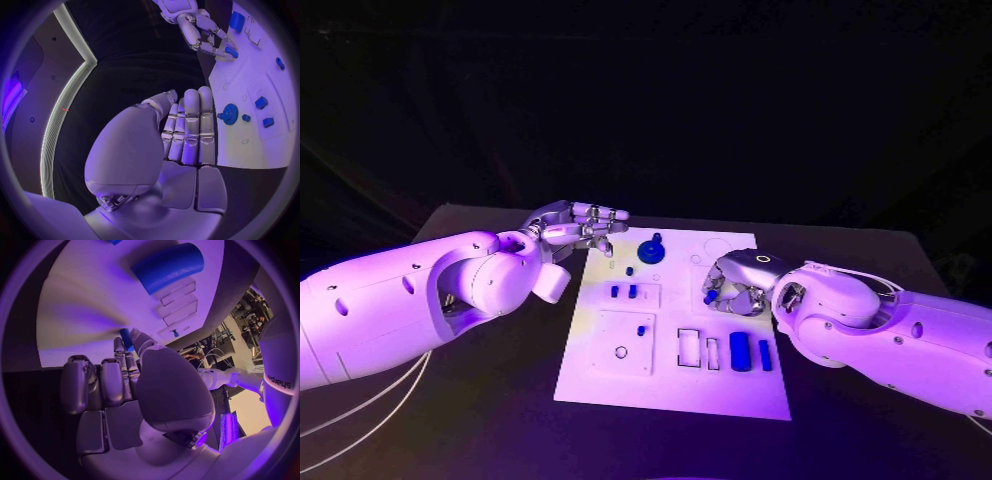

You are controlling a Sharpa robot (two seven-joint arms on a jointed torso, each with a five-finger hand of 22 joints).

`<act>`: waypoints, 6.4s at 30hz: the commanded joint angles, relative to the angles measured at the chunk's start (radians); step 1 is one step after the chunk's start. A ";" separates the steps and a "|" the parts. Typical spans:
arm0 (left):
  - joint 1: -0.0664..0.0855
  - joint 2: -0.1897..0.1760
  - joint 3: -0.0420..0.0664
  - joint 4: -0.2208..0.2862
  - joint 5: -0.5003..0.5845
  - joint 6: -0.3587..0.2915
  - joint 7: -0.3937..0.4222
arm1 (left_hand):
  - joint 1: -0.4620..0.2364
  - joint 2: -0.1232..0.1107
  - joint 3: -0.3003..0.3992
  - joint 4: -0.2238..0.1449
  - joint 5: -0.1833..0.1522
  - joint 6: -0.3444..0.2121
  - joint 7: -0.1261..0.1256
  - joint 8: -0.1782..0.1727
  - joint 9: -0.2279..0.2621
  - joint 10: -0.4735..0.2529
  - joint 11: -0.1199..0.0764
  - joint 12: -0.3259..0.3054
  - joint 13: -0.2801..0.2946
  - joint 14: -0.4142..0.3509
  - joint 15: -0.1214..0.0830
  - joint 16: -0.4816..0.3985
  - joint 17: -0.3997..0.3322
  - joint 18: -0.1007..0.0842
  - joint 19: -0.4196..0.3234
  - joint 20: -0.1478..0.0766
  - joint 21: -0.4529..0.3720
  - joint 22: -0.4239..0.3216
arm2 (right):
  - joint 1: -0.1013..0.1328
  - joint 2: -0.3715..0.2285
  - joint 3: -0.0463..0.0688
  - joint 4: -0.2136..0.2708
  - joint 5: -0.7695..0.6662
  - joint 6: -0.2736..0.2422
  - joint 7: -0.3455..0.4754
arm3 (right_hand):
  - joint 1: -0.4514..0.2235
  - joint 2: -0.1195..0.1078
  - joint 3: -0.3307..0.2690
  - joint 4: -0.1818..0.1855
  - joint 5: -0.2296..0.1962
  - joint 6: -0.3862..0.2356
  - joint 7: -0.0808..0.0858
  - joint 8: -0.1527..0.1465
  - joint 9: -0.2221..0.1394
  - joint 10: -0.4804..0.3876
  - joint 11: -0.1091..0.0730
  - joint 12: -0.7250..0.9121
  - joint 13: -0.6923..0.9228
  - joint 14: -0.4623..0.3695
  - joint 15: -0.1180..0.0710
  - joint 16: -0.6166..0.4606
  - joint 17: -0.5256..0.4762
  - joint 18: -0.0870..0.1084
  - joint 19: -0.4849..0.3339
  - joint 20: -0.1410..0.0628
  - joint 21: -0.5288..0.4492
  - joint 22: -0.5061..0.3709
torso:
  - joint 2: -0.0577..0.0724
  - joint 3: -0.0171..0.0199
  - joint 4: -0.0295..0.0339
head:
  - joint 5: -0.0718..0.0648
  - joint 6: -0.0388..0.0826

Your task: Assemble the parts on the task board

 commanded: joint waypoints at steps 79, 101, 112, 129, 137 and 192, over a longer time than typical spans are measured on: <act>0.000 0.036 -0.005 -0.030 0.004 0.022 0.007 | 0.000 0.016 -0.008 -0.003 0.002 -0.003 -0.002 0.000 -0.002 -0.008 0.001 0.009 0.002 -0.008 0.001 -0.005 -0.004 0.014 -0.009 0.002 -0.007 -0.002 | -0.090 0.228 -0.013 0.045 0.014 -0.033 0.047 | 0.006 0.000 0.177 -0.054 -0.015 0.084 -0.003 0.025 0.040 0.128 -0.019 -0.047 -0.009 0.030 -0.022 0.026 0.023 -0.019 0.035 -0.020 0.076 0.207 | -0.004 0.0002 0.0041 | 0.030 -0.020; 0.000 0.033 -0.005 -0.028 0.004 0.022 0.004 | 0.000 0.016 -0.008 -0.003 0.002 -0.003 -0.002 0.000 -0.002 -0.008 0.001 0.009 0.002 -0.008 0.001 -0.005 -0.004 0.014 -0.009 0.002 -0.007 -0.002 | -0.089 0.248 -0.015 0.040 -0.065 0.014 0.007 | -0.005 -0.006 0.177 -0.056 -0.014 0.085 -0.003 0.025 0.043 0.131 -0.018 -0.051 -0.008 0.030 -0.021 0.026 0.023 -0.019 0.035 -0.019 0.077 0.208 | -0.004 -0.0003 0.0041 | 0.026 -0.022; 0.000 0.032 -0.005 -0.027 0.004 0.024 0.001 | 0.000 0.017 -0.010 -0.003 0.002 -0.002 -0.003 0.001 -0.002 -0.007 0.001 0.010 0.002 -0.008 0.001 -0.005 -0.006 0.014 -0.009 0.002 -0.008 -0.003 | -0.092 0.271 -0.019 0.036 -0.071 0.015 -0.010 | -0.052 -0.034 0.174 -0.045 -0.013 0.032 0.019 -0.008 0.035 0.091 0.000 -0.083 -0.016 0.029 -0.007 0.026 0.021 -0.015 0.024 -0.011 0.050 0.200 | -0.005 -0.0010 0.0054 | 0.024 -0.022; 0.000 0.032 -0.005 -0.028 0.004 0.029 -0.004 | 0.000 0.017 -0.010 -0.003 0.002 -0.002 -0.003 0.001 -0.002 -0.007 0.001 0.010 0.002 -0.008 0.001 -0.005 -0.006 0.014 -0.009 0.002 -0.008 -0.003 | -0.095 0.252 -0.020 0.056 -0.080 -0.079 -0.019 | -0.108 -0.078 0.096 -0.038 0.024 -0.108 0.029 -0.018 0.000 -0.057 0.030 -0.089 -0.031 -0.016 0.020 -0.046 -0.089 0.014 -0.038 0.020 -0.102 0.159 | -0.005 0.0006 0.0044 | 0.023 -0.016; 0.000 0.029 -0.005 -0.029 0.004 0.031 -0.006 | -0.001 0.018 -0.011 -0.003 0.002 -0.003 -0.003 0.001 -0.002 -0.008 0.001 0.011 0.002 -0.008 0.001 -0.005 -0.006 0.014 -0.009 0.002 -0.009 -0.003 | -0.093 0.165 -0.013 0.138 -0.068 -0.186 -0.010 | -0.100 -0.067 -0.030 -0.021 0.015 -0.156 0.008 -0.015 -0.010 -0.110 0.032 -0.032 -0.025 -0.030 0.022 -0.066 -0.128 0.021 -0.051 0.022 -0.147 0.147 | -0.005 0.0012 0.0027 | 0.012 -0.014; 0.000 0.013 -0.020 -0.024 0.004 0.038 -0.007 | -0.004 0.019 -0.014 -0.001 0.001 -0.002 -0.003 0.002 -0.002 -0.009 0.001 0.012 0.002 -0.009 0.001 -0.006 -0.008 0.014 -0.009 0.002 -0.010 -0.004 | -0.125 -0.209 -0.016 0.271 0.136 -0.103 -0.364 | -0.262 0.037 -0.413 0.154 0.181 -0.017 -0.041 0.161 0.212 0.319 -0.068 1.090 1.158 0.070 -0.058 0.193 0.253 -0.060 0.108 -0.050 0.275 0.261 | -0.016 -0.0023 -0.0215 | -0.071 -0.020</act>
